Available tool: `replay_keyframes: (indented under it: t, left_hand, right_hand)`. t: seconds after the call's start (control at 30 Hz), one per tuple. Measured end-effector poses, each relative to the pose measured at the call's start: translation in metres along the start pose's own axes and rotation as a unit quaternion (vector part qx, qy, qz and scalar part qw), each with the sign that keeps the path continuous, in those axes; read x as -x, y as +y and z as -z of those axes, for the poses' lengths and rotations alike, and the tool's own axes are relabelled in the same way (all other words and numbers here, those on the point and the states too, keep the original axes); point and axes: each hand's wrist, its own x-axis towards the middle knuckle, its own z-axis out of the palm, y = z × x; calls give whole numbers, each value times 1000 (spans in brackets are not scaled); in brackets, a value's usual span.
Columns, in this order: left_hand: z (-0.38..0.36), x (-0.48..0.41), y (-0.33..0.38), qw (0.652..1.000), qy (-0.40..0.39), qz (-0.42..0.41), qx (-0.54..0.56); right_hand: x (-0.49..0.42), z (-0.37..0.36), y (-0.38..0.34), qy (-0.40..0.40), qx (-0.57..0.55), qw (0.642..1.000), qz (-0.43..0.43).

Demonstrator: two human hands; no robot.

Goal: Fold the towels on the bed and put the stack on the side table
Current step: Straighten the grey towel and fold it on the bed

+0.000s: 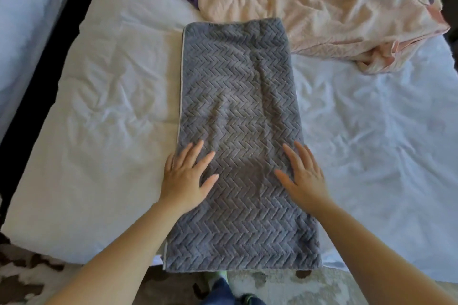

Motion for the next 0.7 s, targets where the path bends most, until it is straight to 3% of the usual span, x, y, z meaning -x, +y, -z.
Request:
replay_keyframes:
  t: [0.17,0.4,0.53,0.7]
  left_hand:
    - [-35,-16,-24,985,-140,71,-66]
    - [-15,-43,-29,992,-59,107,-40]
    - [-13,-116,-10,996,-29,47,-68]
    - [-39,-150,-28,990,-39,107,-80]
  right_hand:
    - [-26,-34,10,-114,115,987,-26]
    - [-68,-3,8,18,107,994,-16]
    - [-151,5,-16,0,97,992,81]
    - [-200,-10,5,-39,145,984,94]
